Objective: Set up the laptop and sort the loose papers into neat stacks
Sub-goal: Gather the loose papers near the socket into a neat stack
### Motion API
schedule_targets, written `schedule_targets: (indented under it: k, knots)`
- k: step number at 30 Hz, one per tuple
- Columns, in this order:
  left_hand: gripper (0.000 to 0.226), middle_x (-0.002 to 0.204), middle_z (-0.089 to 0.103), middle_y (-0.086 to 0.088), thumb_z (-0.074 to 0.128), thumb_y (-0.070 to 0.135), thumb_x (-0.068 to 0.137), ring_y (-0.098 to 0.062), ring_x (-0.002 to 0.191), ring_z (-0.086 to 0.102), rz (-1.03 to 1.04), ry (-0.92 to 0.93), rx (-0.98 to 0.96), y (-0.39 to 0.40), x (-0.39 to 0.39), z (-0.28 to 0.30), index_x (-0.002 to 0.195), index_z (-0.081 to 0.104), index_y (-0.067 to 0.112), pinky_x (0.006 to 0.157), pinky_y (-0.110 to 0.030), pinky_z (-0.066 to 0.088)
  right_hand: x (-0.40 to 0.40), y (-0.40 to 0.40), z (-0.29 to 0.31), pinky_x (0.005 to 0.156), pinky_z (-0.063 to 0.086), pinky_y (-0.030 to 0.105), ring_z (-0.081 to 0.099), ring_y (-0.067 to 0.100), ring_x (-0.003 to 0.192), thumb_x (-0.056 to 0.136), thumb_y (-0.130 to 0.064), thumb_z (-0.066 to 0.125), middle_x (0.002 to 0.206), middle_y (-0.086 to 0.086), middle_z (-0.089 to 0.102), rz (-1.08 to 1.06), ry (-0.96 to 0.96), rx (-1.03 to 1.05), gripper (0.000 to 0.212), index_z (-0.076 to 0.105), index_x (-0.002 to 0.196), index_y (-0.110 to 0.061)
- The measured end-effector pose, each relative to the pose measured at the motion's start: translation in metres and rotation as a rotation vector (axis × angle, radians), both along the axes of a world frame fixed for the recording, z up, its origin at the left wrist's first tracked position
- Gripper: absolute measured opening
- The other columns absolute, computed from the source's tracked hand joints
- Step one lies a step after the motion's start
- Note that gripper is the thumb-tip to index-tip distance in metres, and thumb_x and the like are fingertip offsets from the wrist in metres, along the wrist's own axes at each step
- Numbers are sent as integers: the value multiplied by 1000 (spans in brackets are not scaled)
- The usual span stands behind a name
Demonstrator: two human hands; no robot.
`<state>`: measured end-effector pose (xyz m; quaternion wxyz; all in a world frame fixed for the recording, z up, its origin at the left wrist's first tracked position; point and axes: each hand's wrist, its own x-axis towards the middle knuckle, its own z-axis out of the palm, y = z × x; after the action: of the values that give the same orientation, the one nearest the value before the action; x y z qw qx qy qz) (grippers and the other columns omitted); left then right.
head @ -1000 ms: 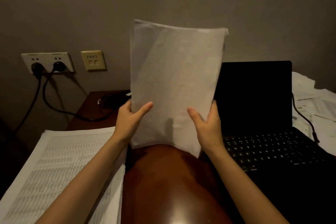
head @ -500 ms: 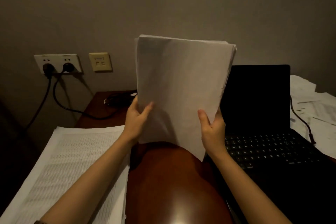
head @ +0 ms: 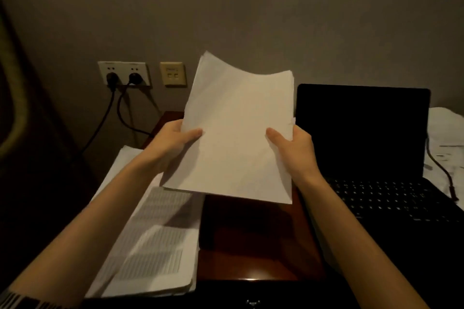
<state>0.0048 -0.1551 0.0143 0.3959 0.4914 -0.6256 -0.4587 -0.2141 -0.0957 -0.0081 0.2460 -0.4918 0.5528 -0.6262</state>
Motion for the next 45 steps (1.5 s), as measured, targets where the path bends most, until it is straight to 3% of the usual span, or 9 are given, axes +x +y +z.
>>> schedule_targets:
  k: [4,9,15,21,26,34,37,41,45]
  knots:
    - [19,93,66,-2,58,20,93,-17,80,65,139,-45,74,30,54,-6,111,54,14,64,-27,50,45,10,-3,85,53,31,65,16,99,87,-13,64,108,-2,68,186,-52,152,23,61,111,-15]
    - [29,99,68,-6,62,22,91,-22,86,66,323,-142,143,64,117,-28,116,56,9,68,-31,51,96,28,-20,63,43,12,57,8,95,86,-19,67,108,-8,60,371,107,259,36,55,119,-15]
    - [45,115,59,-5,65,18,88,-22,97,60,455,-288,148,82,148,-56,129,48,13,82,-37,50,130,40,-49,87,54,39,63,21,105,80,-18,73,119,2,65,321,186,317,39,60,117,-13]
    - [57,128,54,-8,68,10,86,-23,112,54,564,-472,-23,85,148,-76,137,43,14,94,-36,45,137,49,-76,82,54,37,63,18,97,79,-30,75,115,-1,65,150,374,344,54,53,125,-16]
    - [58,145,41,-5,59,36,92,-26,131,42,496,-592,-28,92,158,-82,142,38,17,104,-41,37,140,54,-79,103,41,39,43,20,125,88,-38,63,137,2,45,110,323,333,63,37,142,-20]
    - [58,150,36,-4,44,34,99,-19,134,38,336,-225,261,95,173,-95,149,26,11,113,-32,27,166,75,-87,116,5,33,-5,14,146,101,-41,35,159,-4,-12,351,206,423,63,6,153,-21]
    - [50,137,47,0,43,29,101,-18,118,49,235,-436,285,92,173,-85,146,31,11,97,-28,37,161,73,-84,115,5,32,-4,12,146,102,-39,34,159,-5,-9,387,161,444,60,9,153,-21]
    - [65,154,28,-8,50,33,98,-27,137,34,243,-606,200,80,166,-62,151,19,12,109,-38,32,142,55,-77,116,12,37,10,16,146,102,-38,33,159,-4,12,337,104,448,53,20,151,-20]
    - [57,145,42,-7,52,33,96,-23,122,48,162,-756,25,50,132,-41,146,32,15,89,-29,39,114,23,-78,115,25,41,26,21,141,101,-28,40,154,0,29,214,163,466,48,31,147,-18]
